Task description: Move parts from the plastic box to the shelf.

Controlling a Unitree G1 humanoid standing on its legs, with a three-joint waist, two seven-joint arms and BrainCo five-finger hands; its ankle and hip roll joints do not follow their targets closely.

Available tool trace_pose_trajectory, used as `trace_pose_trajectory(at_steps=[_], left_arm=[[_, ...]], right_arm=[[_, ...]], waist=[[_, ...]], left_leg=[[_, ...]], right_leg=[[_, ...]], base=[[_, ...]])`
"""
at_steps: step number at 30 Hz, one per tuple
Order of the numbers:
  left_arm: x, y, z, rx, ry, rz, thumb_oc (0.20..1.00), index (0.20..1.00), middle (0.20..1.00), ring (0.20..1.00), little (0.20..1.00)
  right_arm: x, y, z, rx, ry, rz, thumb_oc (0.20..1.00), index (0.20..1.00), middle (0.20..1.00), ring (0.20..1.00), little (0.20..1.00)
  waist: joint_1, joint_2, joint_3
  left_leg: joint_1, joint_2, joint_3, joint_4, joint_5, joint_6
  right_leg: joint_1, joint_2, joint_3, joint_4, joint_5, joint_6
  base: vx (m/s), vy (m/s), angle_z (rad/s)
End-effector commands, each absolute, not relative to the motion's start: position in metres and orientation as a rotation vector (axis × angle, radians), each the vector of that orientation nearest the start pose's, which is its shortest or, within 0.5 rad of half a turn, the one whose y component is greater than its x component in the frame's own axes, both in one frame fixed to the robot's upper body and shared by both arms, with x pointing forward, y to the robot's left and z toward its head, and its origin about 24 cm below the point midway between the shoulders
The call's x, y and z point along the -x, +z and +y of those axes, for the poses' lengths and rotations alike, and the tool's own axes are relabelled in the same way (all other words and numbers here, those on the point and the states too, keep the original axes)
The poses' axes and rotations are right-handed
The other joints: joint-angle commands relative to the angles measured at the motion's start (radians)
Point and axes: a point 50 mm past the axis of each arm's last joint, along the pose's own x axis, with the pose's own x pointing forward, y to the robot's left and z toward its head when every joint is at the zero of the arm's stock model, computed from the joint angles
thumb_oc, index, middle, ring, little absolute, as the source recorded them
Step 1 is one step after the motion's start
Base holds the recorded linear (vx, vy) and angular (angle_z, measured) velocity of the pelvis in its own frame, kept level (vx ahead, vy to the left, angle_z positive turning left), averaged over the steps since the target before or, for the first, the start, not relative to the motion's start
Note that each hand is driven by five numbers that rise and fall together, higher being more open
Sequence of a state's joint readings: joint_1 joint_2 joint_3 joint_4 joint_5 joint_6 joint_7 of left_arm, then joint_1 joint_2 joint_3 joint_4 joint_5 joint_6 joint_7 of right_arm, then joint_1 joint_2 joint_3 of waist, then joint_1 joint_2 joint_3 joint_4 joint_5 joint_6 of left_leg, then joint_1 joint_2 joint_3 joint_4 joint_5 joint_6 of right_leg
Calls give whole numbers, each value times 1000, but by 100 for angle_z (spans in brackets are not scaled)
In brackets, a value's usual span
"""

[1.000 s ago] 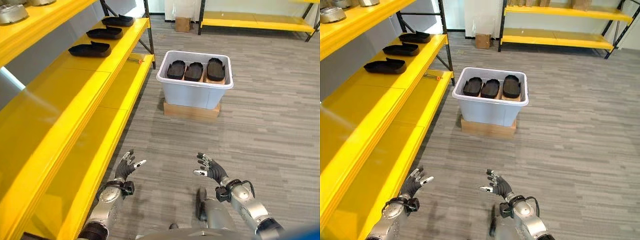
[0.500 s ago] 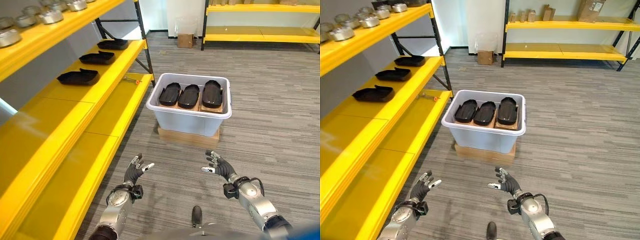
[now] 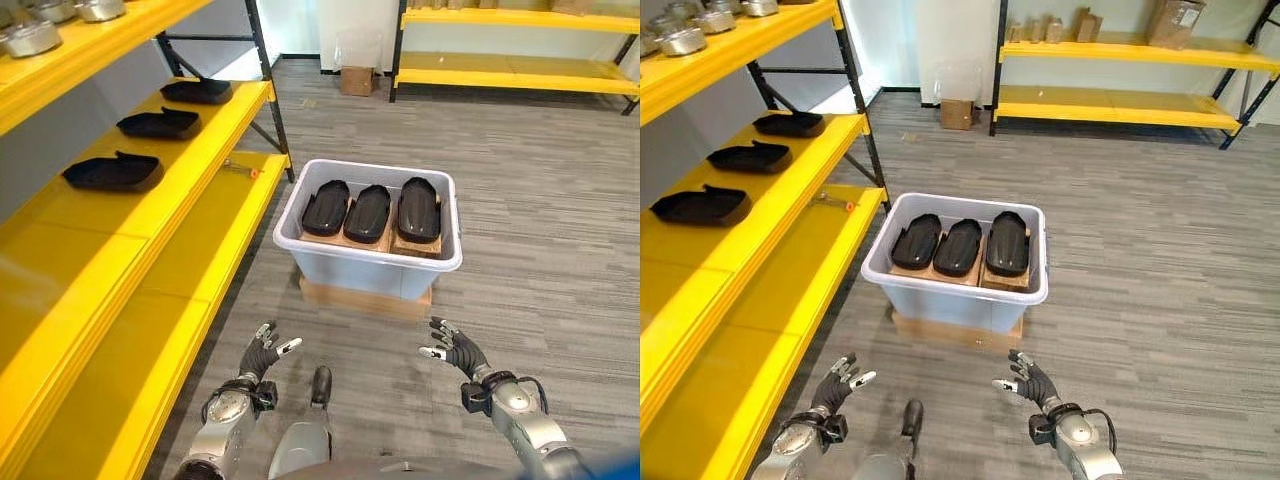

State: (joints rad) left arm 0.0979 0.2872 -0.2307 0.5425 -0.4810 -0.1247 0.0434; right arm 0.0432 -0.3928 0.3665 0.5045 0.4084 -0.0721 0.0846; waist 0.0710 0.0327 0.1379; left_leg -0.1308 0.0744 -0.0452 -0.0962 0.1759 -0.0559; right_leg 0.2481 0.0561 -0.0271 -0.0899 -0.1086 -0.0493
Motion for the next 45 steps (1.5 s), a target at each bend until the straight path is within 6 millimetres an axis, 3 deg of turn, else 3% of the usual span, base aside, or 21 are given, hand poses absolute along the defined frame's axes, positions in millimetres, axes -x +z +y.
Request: trace_pose_trajectory(at_steps=[1, 2, 5, 6, 7, 9, 13, 16, 17, 18, 19, 21, 22, 31, 33, 34, 35, 37, 40, 41, 45], left_arm=[[-200, -62, 206, 92, 54, 417, 1000, 1000, 1000, 1000, 1000], [-204, -58, 207, 78, 48, 403, 1000, 1000, 1000, 1000, 1000], [-207, -57, 207, 63, 44, 398, 1000, 1000, 1000, 1000, 1000], [-209, -54, 209, 49, 48, 389, 1000, 1000, 1000, 1000, 1000], [-210, -54, 209, 48, 48, 389, 1000, 1000, 1000, 1000, 1000], [-213, -50, 211, 34, 51, 372, 1000, 1000, 1000, 1000, 1000], [-212, -50, 213, 18, 48, 376, 1000, 1000, 1000, 1000, 1000], [-213, -51, 214, 19, 42, 382, 1000, 1000, 1000, 1000, 1000], [-213, -51, 214, 19, 42, 382, 1000, 1000, 1000, 1000, 1000], [-213, -52, 214, 21, 40, 387, 1000, 1000, 1000, 1000, 1000], [-212, -55, 213, 39, 57, 397, 1000, 1000, 1000, 1000, 1000], [-208, -59, 211, 37, 52, 415, 1000, 1000, 1000, 1000, 1000], [-204, -64, 206, 48, 43, 430, 1000, 1000, 1000, 1000, 1000], [-207, -65, 198, 90, 32, 432, 1000, 1000, 1000, 1000, 1000], [-210, -61, 195, 110, 27, 412, 1000, 1000, 1000, 1000, 1000], [-210, -61, 195, 110, 27, 412, 1000, 1000, 1000, 1000, 1000], [-216, -56, 192, 116, 14, 383, 1000, 1000, 1000, 1000, 1000], [-216, -55, 191, 124, 16, 380, 1000, 1000, 1000, 1000, 1000], [-213, -58, 189, 119, 6, 399, 1000, 1000, 1000, 1000, 1000], [-212, -59, 189, 109, 8, 404, 1000, 1000, 1000, 1000, 1000], [-207, -62, 190, 107, 7, 413, 1000, 1000, 1000, 1000, 1000]], right_arm=[[-210, -56, -170, -2, 274, 433, 1000, 1000, 1000, 1000, 1000], [-211, -54, -168, 1, 281, 419, 1000, 1000, 1000, 1000, 1000], [-214, -53, -164, 3, 285, 412, 1000, 1000, 1000, 1000, 1000], [-215, -52, -160, 0, 297, 404, 1000, 1000, 1000, 1000, 1000], [-215, -52, -160, 0, 297, 404, 1000, 1000, 1000, 1000, 1000], [-217, -48, -154, -29, 316, 383, 1000, 1000, 1000, 1000, 1000], [-216, -47, -150, -57, 325, 383, 1000, 1000, 1000, 1000, 1000], [-218, -43, -149, -59, 338, 369, 1000, 1000, 1000, 1000, 1000], [-218, -43, -149, -59, 338, 369, 1000, 1000, 1000, 1000, 1000], [-220, -42, -148, -62, 338, 360, 1000, 1000, 1000, 1000, 1000], [-224, -39, -146, -60, 339, 350, 1000, 1000, 1000, 1000, 1000], [-225, -36, -148, -55, 336, 336, 1000, 1000, 1000, 1000, 1000], [-225, -38, -149, -50, 332, 340, 1000, 1000, 1000, 1000, 1000], [-227, -29, -167, -51, 279, 304, 1000, 1000, 1000, 1000, 1000], [-226, -28, -171, -50, 268, 297, 1000, 1000, 1000, 1000, 1000], [-226, -28, -171, -50, 268, 297, 1000, 1000, 1000, 1000, 1000], [-230, -21, -174, -46, 269, 266, 1000, 1000, 1000, 1000, 1000], [-231, -16, -176, -34, 267, 245, 1000, 1000, 1000, 1000, 1000], [-234, -9, -179, -54, 231, 204, 1000, 1000, 1000, 1000, 1000], [-234, -7, -179, -59, 224, 195, 1000, 1000, 1000, 1000, 1000], [-229, -9, -178, -66, 229, 202, 1000, 1000, 1000, 1000, 1000]], waist=[[34, -58, -54], [40, -69, -62], [41, -72, -62], [32, -62, -54], [33, -63, -56], [4, -27, -29], [-14, -5, -9], [-24, 5, -14], [-25, 6, -10], [-27, 4, -12], [-30, -6, -12], [-34, -24, -16], [-25, -35, -38], [-31, -56, -62], [-35, -69, -46], [-37, -69, -47], [-19, -82, -5], [-22, -91, 9], [-29, -99, -11], [-34, -79, -19], [-38, -55, -50]], left_leg=[[0, -25, 38, 49, -18, 6], [-13, -53, 40, 99, -67, 32], [-16, -75, 40, 134, -101, 56], [4, -89, 37, 134, -118, 80], [2, -89, 38, 134, -119, 80], [65, -98, 22, 109, -132, 111], [115, -103, 18, 106, -157, 129], [168, -108, 11, 74, -164, 122], [173, -107, 10, 72, -164, 122], [185, -107, 10, 62, -169, 116], [214, -110, 7, 40, -181, 100], [248, -117, -9, 38, -213, 90], [261, -109, 1, 43, -234, 80], [232, -42, -30, 153, -243, 7], [164, -35, -44, 310, -200, -29], [158, -34, -46, 317, -203, -29], [61, -79, -82, 520, -151, -45], [13, -67, -67, 552, -133, -40], [54, 80, -46, 216, -126, -32], [60, 140, -30, 119, -54, -53], [117, 129, 2, 46, -80, -60]], right_leg=[[-56, -110, -26, 111, -3, 117], [-63, -142, -27, 147, 12, 141], [-103, -164, -23, 241, 42, 163], [-189, -171, -6, 402, 126, 177], [-193, -172, -4, 405, 125, 177], [-291, -156, 8, 612, 210, 180], [-360, -164, -45, 733, 192, 172], [-415, -151, -92, 565, 118, 144], [-409, -150, -94, 562, 118, 143], [-409, -154, -98, 463, 116, 143], [-427, -180, -82, 222, 184, 168], [-390, -183, -43, 136, 205, 178], [-345, -189, -71, 99, 222, 177], [-257, -144, -120, 70, 164, 132], [-230, -126, -115, 59, 141, 105], [-231, -125, -117, 59, 141, 105], [-218, -130, -115, 62, 137, 88], [-208, -132, -124, 59, 129, 83], [-196, -148, -113, 50, 110, 105], [-189, -150, -102, 57, 90, 109], [-171, -162, -88, 47, 90, 125]], base=[[397, 304, -51], [303, 247, -42], [148, 210, 16], [99, 210, 10], [72, 228, -2], [84, 224, 7], [135, 182, 14], [178, 45, -6], [116, -36, -15], [231, -116, 4], [292, -146, 6], [358, -180, 2], [293, -142, 37], [173, -155, 21], [83, -158, 17], [-36, -112, 22], [-49, -67, 22], [17, -55, -3], [217, 125, 19], [201, 230, 4], [139, 193, -31]])
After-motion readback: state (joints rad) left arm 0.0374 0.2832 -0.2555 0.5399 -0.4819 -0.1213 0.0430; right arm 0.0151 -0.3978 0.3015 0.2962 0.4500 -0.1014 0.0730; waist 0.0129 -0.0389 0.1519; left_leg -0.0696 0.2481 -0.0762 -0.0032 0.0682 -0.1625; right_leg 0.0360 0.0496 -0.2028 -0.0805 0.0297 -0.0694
